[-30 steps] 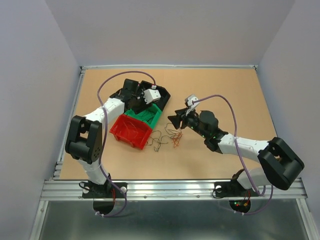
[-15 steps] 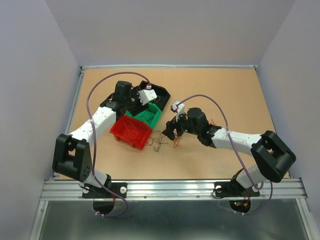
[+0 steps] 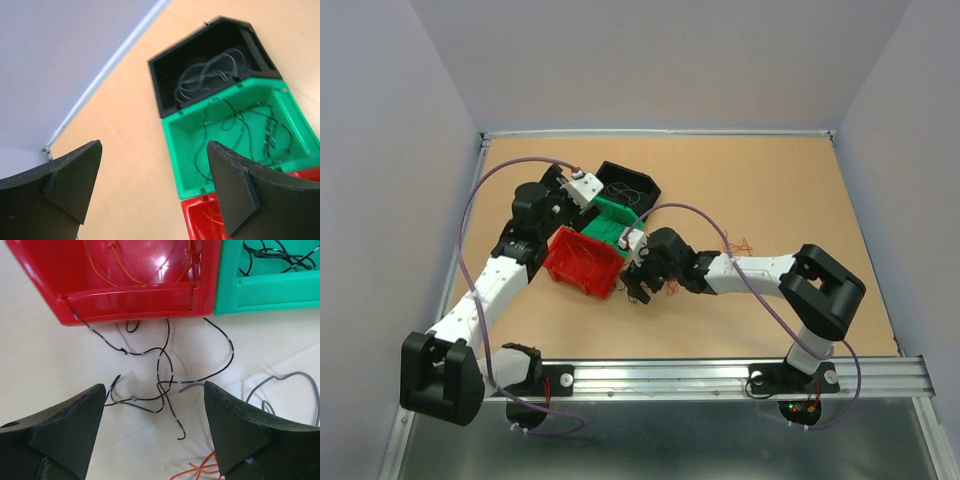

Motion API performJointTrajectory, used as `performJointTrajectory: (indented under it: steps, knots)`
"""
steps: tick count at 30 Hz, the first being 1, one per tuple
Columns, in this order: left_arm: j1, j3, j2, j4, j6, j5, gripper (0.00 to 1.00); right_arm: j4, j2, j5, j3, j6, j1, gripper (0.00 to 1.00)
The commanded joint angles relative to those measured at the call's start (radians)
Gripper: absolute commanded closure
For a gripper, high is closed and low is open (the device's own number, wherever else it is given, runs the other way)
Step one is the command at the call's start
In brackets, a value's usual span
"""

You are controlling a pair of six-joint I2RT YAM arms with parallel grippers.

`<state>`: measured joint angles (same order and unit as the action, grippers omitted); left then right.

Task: Untangle the cables

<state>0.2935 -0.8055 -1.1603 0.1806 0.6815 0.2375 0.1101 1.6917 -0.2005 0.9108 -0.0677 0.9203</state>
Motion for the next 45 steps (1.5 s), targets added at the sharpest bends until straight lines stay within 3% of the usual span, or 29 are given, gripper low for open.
performJointTrajectory:
  steps: [1, 9, 13, 14, 16, 17, 24, 28, 32, 40, 45]
  knots:
    - [-0.036, 0.066, 0.086, 0.282, -0.120, -0.027, 0.01, -0.041, 0.043, 0.058, 0.092, -0.035, 0.012, 0.17]
    - [-0.067, 0.095, 0.096, 0.341, -0.181, -0.027, 0.01, -0.107, 0.118, 0.065, 0.146, -0.057, 0.032, 0.37]
    - [-0.070, 0.106, 0.109, 0.350, -0.175, 0.009, 0.01, -0.135, 0.112, 0.037, 0.145, -0.079, 0.049, 0.64]
    - [-0.071, 0.115, 0.116, 0.356, -0.174, 0.037, 0.01, -0.133, 0.090, 0.020, 0.132, -0.093, 0.055, 0.78]
    - [-0.071, 0.126, 0.135, 0.364, -0.172, 0.057, 0.01, -0.121, 0.051, -0.035, 0.113, -0.113, 0.058, 0.95]
    - [-0.071, 0.135, 0.142, 0.370, -0.174, 0.069, 0.01, -0.118, -0.001, -0.057, 0.097, -0.115, 0.058, 0.99]
    - [-0.073, 0.177, 0.197, 0.413, -0.175, 0.108, 0.01, 0.114, -0.263, -0.203, -0.122, -0.115, 0.060, 0.99]
    - [-0.076, 0.189, 0.211, 0.442, -0.206, 0.094, 0.01, 0.285, -0.444, -0.111, -0.239, -0.035, 0.060, 0.99]
    - [-0.077, 0.203, 0.224, 0.471, -0.235, 0.068, 0.01, 0.329, -0.497, -0.015, -0.259, -0.004, 0.060, 0.99]
    - [-0.077, 0.249, 0.272, 0.534, -0.244, 0.014, 0.01, 0.464, -0.403, 0.168, -0.185, 0.006, 0.058, 0.99]
    - [-0.091, 0.284, 0.294, 0.611, -0.290, -0.119, 0.01, 0.491, -0.218, 0.282, -0.054, -0.040, 0.054, 0.99]
